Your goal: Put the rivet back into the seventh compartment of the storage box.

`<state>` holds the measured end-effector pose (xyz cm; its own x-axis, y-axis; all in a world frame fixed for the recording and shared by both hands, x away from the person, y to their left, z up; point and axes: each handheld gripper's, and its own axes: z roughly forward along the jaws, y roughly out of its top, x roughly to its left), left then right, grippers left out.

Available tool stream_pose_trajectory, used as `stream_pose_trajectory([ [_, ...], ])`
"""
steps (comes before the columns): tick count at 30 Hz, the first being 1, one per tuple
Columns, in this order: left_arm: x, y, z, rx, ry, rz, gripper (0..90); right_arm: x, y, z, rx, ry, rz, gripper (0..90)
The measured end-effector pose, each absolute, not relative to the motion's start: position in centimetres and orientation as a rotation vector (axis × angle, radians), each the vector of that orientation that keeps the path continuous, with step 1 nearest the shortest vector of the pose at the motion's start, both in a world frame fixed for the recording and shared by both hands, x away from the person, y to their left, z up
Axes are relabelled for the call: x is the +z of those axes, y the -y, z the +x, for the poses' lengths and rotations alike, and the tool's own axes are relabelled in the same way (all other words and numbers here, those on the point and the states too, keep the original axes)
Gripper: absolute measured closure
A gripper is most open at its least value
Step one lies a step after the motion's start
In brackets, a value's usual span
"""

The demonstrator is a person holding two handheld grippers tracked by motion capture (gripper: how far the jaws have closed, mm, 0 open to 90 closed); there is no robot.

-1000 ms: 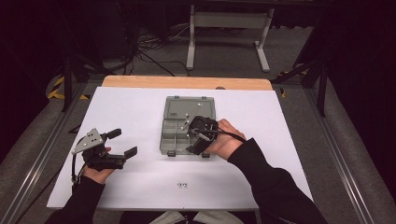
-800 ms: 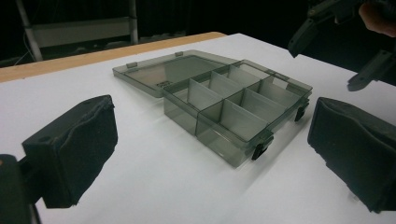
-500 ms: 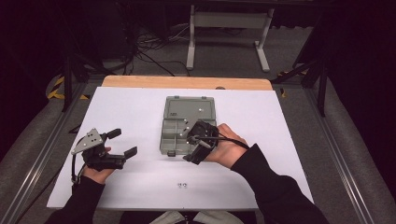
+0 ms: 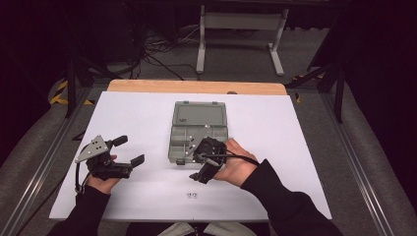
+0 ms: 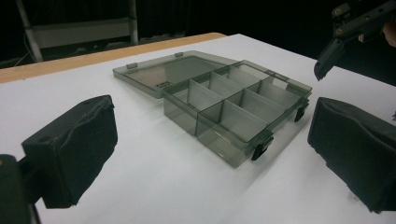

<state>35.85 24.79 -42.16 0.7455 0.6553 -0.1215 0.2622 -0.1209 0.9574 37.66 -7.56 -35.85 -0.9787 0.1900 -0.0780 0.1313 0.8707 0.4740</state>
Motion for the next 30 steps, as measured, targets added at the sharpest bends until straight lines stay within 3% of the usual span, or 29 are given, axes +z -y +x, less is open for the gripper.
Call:
stream_pose_trajectory([
  [30,-42.2,-24.8,35.8,0.399,-0.728,1.694,1.7,-39.7,6.4,35.5,0.654,-3.007,0.205,21.3],
])
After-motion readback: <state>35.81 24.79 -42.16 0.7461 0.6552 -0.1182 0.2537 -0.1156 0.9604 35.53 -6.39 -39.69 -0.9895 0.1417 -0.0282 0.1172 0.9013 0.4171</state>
